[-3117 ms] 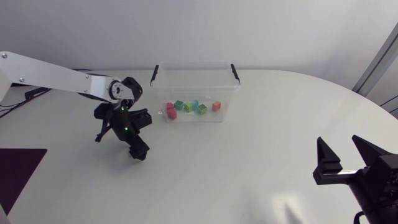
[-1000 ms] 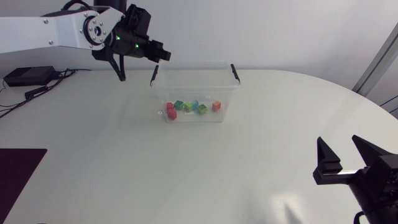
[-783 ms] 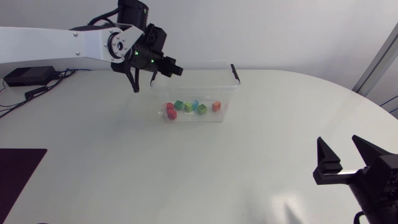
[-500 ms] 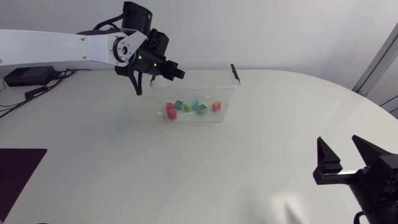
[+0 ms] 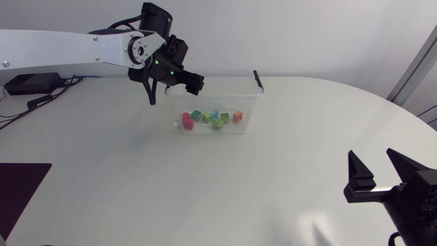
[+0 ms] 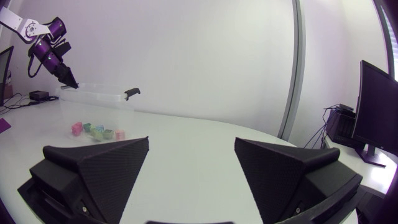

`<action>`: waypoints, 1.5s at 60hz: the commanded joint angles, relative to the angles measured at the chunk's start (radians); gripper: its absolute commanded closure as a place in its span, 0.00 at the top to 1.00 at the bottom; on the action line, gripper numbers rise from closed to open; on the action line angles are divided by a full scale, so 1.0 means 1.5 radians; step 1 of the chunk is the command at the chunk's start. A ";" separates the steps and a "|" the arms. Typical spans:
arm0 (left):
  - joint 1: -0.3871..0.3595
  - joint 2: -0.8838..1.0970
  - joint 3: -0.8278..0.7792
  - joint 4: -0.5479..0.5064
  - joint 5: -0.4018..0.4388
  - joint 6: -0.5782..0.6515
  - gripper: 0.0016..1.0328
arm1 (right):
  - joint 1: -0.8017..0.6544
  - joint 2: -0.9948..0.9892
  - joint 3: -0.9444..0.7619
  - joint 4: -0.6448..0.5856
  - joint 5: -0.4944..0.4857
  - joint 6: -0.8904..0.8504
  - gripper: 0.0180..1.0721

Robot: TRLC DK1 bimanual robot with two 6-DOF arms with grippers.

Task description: Place the duplo bricks in the container

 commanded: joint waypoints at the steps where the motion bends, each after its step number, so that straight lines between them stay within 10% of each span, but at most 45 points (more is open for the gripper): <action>1: 0.005 -0.044 0.025 -0.017 -0.027 0.008 0.96 | -0.003 -0.005 -0.015 0.011 0.000 -0.007 0.95; 17: 0.075 -0.172 -0.038 -0.012 -0.095 0.036 0.96 | -0.003 -0.005 -0.015 0.011 0.000 -0.007 0.95; 42: 0.096 -0.450 -0.268 0.180 -0.328 0.133 0.96 | -0.003 -0.005 -0.015 0.011 0.000 -0.007 0.95; 90: 0.018 -0.959 -0.708 0.223 -0.180 0.062 0.96 | -0.003 -0.005 -0.014 0.011 0.000 -0.007 0.95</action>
